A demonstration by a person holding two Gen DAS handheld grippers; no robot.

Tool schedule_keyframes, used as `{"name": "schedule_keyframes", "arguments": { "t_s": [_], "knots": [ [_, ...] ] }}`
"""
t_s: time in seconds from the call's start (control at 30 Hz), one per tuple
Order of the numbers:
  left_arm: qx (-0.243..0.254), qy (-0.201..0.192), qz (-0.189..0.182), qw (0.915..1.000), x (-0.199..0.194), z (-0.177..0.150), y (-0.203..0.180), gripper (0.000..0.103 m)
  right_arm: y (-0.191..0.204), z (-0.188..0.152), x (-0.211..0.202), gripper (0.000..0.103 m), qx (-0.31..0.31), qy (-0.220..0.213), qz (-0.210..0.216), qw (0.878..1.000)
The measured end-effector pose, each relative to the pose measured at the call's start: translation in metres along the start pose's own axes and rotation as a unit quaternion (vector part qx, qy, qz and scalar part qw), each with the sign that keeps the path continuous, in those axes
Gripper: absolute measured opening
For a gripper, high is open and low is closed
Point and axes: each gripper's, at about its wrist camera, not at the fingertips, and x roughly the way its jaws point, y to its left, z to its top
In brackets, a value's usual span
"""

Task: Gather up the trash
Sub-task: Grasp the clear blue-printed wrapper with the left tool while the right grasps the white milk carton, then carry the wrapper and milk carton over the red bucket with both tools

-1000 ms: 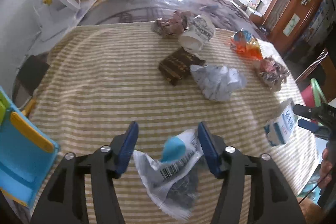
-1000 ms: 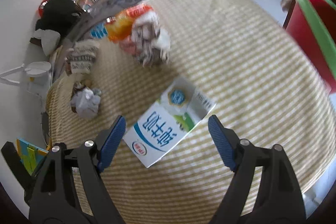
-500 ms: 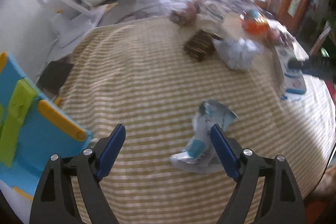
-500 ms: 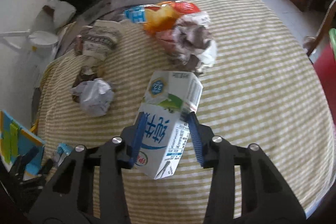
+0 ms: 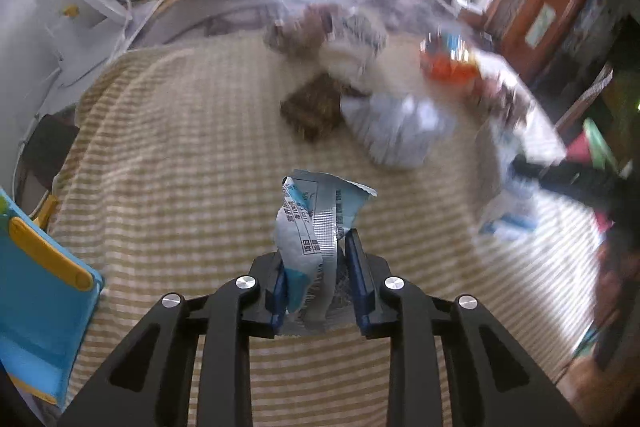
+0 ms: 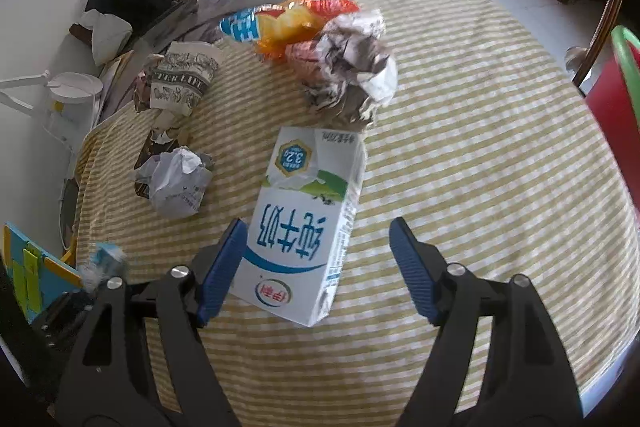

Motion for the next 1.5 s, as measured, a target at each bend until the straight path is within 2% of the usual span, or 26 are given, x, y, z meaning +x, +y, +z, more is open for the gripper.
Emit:
{"name": "schedule_keyframes", "arguments": {
  "t_s": [0.13, 0.17, 0.27, 0.43, 0.73, 0.8, 0.87, 0.97, 1.03, 1.1, 1.17, 1.23, 1.27, 1.3, 1.37, 1.5],
  "knots": [
    [-0.03, -0.029, 0.019, 0.9989, -0.02, 0.011, 0.003, 0.024, 0.012, -0.002, 0.018, 0.073, -0.015, 0.02, -0.007, 1.0],
    [-0.031, -0.038, 0.024, 0.9985, -0.027, 0.015, 0.002, 0.024, 0.015, -0.003, 0.02, 0.065, -0.025, 0.022, -0.012, 0.999],
    [-0.025, -0.06, 0.04, 0.9971, -0.04, 0.025, 0.002, 0.024, 0.018, -0.004, 0.02, 0.062, -0.038, 0.017, -0.015, 0.999],
    [-0.019, -0.086, 0.05, 0.9949, -0.059, 0.038, -0.003, 0.024, 0.024, -0.007, 0.002, 0.059, -0.058, -0.006, 0.003, 0.998],
    [-0.005, -0.12, 0.028, 0.9924, -0.076, 0.061, -0.028, 0.024, 0.036, -0.001, -0.049, 0.056, -0.085, -0.069, 0.047, 0.993],
    [0.0, -0.122, 0.027, 0.9922, -0.077, 0.062, -0.032, 0.024, 0.038, -0.002, -0.046, 0.056, -0.1, -0.056, 0.036, 0.993],
    [0.004, -0.117, 0.027, 0.9927, -0.074, 0.062, -0.034, 0.024, 0.036, -0.006, -0.032, 0.056, -0.108, -0.022, 0.02, 0.994],
    [0.008, -0.112, 0.032, 0.9931, -0.071, 0.059, -0.035, 0.026, 0.026, -0.012, -0.012, 0.057, -0.089, 0.035, 0.01, 0.995],
    [0.008, -0.107, 0.036, 0.9936, -0.068, 0.057, -0.033, 0.027, 0.021, -0.016, -0.007, 0.059, -0.083, 0.048, -0.003, 0.995],
    [0.004, -0.1, 0.039, 0.9942, -0.065, 0.054, -0.031, 0.027, 0.018, -0.012, -0.01, 0.072, -0.079, 0.037, -0.009, 0.996],
    [0.002, -0.097, 0.04, 0.9944, -0.064, 0.053, -0.029, 0.027, 0.02, -0.011, -0.008, 0.079, -0.086, 0.04, -0.013, 0.995],
    [0.003, -0.098, 0.041, 0.9944, -0.065, 0.053, -0.03, 0.027, 0.024, -0.012, 0.005, 0.079, -0.105, 0.056, -0.027, 0.993],
    [0.005, -0.099, 0.04, 0.9942, -0.066, 0.053, -0.031, 0.027, 0.025, -0.015, 0.012, 0.078, -0.114, 0.063, -0.038, 0.991],
    [0.006, -0.101, 0.04, 0.994, -0.067, 0.053, -0.032, 0.027, 0.025, -0.021, 0.019, 0.061, -0.121, 0.07, -0.048, 0.989],
    [0.009, -0.103, 0.042, 0.9937, -0.069, 0.052, -0.034, 0.027, 0.024, -0.025, 0.016, 0.052, -0.125, 0.056, -0.048, 0.989],
    [0.008, -0.104, 0.043, 0.9936, -0.071, 0.052, -0.036, 0.027, 0.022, -0.016, -0.013, 0.051, -0.114, 0.006, -0.019, 0.993]
  ]
}}
